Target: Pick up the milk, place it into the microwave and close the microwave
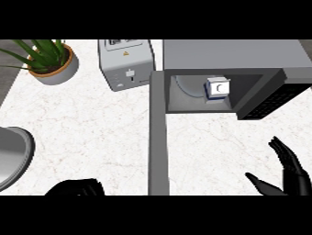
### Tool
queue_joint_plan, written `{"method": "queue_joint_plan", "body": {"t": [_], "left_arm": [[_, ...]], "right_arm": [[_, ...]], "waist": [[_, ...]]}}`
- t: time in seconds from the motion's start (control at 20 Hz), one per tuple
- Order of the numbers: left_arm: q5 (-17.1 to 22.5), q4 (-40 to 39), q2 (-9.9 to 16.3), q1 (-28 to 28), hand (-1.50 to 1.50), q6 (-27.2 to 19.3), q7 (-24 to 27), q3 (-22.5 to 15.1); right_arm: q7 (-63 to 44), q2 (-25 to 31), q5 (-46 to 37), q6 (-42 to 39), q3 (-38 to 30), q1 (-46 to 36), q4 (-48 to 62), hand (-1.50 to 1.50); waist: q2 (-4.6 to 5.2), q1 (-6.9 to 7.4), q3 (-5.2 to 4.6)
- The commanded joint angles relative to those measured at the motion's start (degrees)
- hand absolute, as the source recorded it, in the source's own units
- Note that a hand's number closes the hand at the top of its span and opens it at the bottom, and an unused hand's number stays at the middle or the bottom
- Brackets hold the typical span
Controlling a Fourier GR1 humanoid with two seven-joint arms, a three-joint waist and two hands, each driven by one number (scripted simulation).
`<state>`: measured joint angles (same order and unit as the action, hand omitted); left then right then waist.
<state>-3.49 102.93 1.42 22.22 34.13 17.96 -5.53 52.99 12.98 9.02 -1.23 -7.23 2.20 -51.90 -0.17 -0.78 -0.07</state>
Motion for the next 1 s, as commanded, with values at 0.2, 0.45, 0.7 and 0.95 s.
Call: {"method": "queue_joint_plan", "body": {"t": [0.2,0.45,0.7,0.95], "left_arm": [[-4.9,-7.9,-1.4,-8.8,1.5,-12.6,0.7,-5.2],[-6.9,-16.3,-1.4,-18.8,1.5,-15.6,-1.3,-8.6],[-12.3,-24.4,-1.4,-24.7,1.5,-9.2,-7.6,-14.3],[-12.3,-33.4,-1.4,-28.5,1.5,-10.6,-10.3,-23.9]], "right_arm": [[2.3,4.9,5.3,-7.4,-5.9,5.3,0.4,-1.5],[1.8,3.7,4.5,-8.1,-4.7,9.1,-4.5,-1.5],[1.1,8.6,7.1,-13.2,-7.3,6.3,-0.9,-1.5],[0.8,9.9,8.0,-15.1,-7.2,8.7,-4.4,-1.5]], "waist": [[0.18,0.61,0.08],[0.19,0.27,0.05],[0.39,-0.51,0.09],[0.31,-0.86,0.01]]}}
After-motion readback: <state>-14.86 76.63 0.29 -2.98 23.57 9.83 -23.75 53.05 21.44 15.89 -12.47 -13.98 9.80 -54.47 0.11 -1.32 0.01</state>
